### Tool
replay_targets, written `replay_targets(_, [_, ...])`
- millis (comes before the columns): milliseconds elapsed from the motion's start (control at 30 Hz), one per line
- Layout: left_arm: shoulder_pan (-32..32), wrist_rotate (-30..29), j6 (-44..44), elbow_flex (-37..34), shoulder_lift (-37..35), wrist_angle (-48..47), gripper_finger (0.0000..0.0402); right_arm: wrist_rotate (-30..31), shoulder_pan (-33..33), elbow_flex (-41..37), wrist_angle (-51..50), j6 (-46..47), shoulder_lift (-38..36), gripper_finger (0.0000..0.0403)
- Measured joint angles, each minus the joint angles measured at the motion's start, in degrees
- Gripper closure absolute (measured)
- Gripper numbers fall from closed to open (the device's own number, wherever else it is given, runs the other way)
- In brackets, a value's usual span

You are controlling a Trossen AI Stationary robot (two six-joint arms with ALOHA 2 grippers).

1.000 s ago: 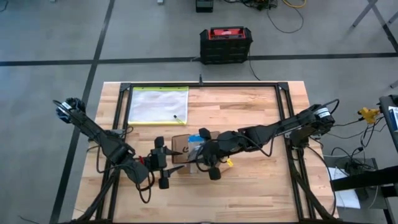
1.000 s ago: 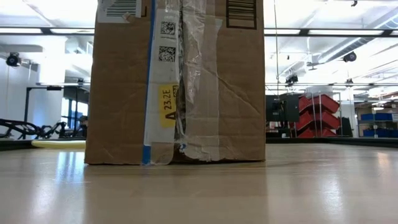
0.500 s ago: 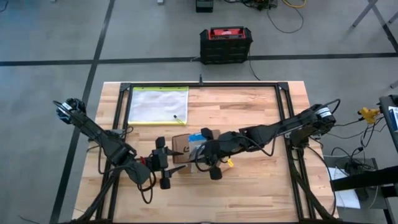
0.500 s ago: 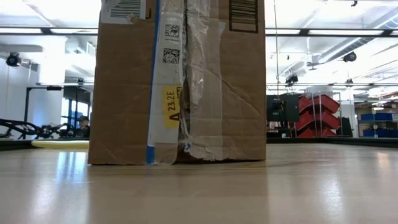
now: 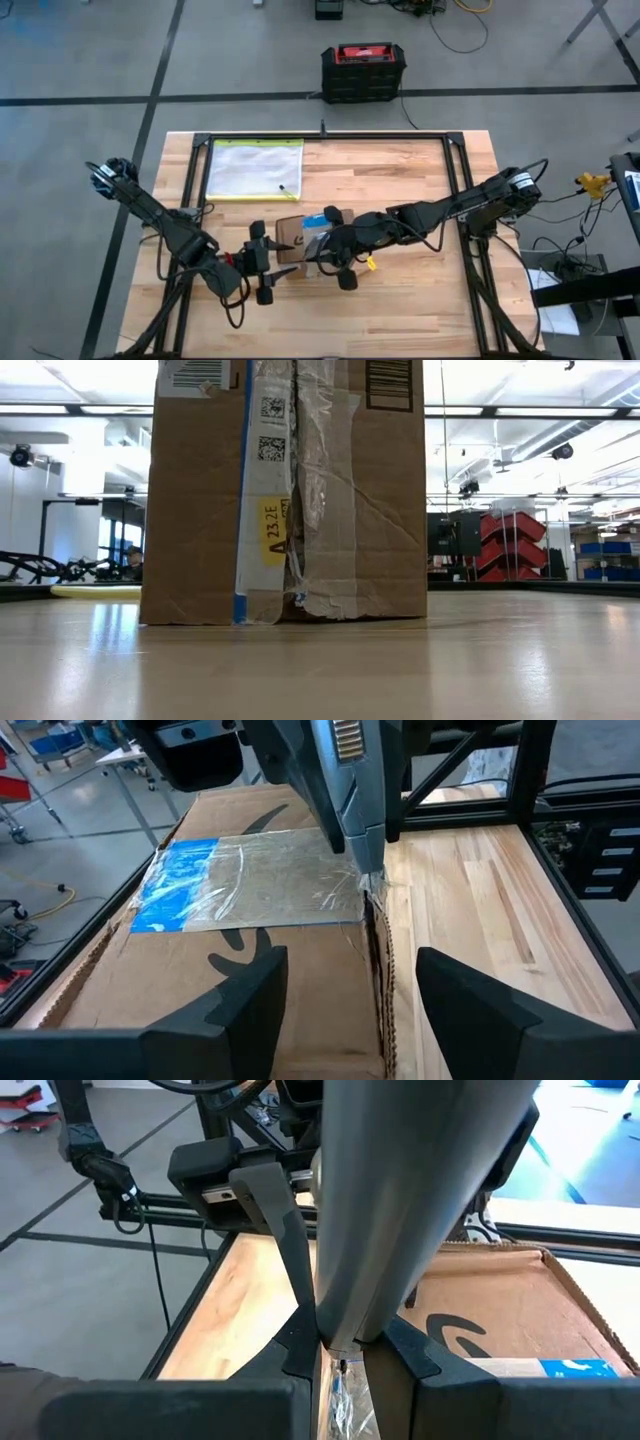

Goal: Unpack boxes
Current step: Open the box using the gray cutter

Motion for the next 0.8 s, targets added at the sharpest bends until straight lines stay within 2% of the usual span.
replay_targets(367, [0.0, 0.0, 0.2, 0.0, 0.0, 0.0, 0.0193, 0.9, -0.7, 0.0, 1.3, 0.7, 1.3, 0.0367])
replay_targets(800, [0.0, 0.3, 0.3, 0.0, 0.1, -0.2, 0.0203, 1.7, 0.0, 0.0, -3.1, 3.4, -0.3, 0.0367])
